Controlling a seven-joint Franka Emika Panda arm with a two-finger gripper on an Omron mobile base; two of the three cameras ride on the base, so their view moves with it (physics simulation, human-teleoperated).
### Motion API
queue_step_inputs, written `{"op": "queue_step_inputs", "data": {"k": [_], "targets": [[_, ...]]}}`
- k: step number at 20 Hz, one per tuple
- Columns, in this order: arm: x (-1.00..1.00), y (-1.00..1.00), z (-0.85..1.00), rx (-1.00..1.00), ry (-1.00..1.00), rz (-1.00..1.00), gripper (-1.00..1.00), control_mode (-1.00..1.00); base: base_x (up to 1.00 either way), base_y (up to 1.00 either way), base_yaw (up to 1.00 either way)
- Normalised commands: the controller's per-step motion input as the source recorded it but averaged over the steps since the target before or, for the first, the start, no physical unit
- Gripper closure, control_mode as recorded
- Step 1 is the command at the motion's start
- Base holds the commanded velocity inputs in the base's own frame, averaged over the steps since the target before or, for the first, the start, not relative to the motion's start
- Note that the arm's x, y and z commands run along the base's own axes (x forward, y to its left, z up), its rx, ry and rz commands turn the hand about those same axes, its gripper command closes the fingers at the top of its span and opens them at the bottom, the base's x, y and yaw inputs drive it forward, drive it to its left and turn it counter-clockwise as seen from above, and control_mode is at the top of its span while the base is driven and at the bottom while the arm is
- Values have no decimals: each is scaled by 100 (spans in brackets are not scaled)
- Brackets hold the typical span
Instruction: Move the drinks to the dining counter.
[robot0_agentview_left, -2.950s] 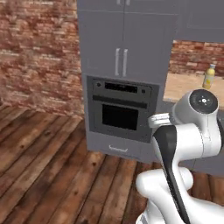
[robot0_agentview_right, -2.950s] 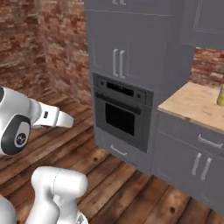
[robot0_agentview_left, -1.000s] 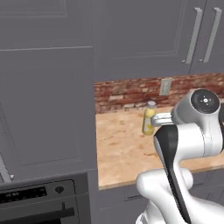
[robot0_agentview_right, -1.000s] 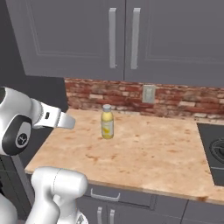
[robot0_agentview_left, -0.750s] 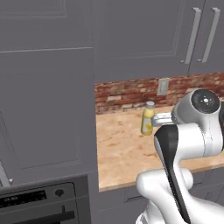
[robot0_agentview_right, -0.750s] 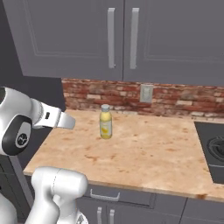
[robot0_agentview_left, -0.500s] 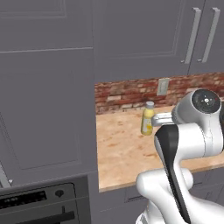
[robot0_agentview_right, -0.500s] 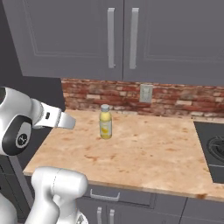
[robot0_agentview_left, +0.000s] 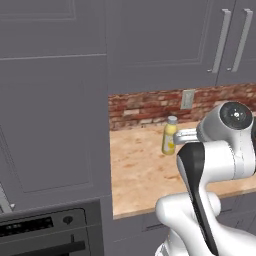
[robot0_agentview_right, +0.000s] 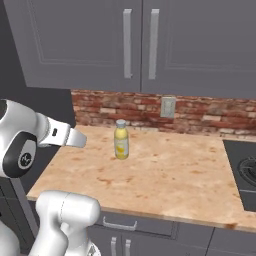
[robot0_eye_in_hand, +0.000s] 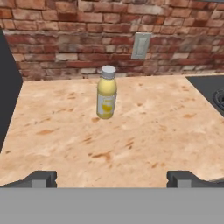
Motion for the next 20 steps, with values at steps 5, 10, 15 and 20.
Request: {"op": "queue_step_inputs", "data": {"k": [5, 10, 15, 20], "targets": [[0, 0, 0, 0, 0, 0, -100, 100, 77, 0, -9], [0, 0, 0, 0, 0, 0, -100, 100, 65, 0, -16], [0, 0, 0, 0, 0, 0, -100, 100, 58, 0, -16], [18, 0, -1, 0, 3, -4, -100, -100, 30, 0, -10]]}}
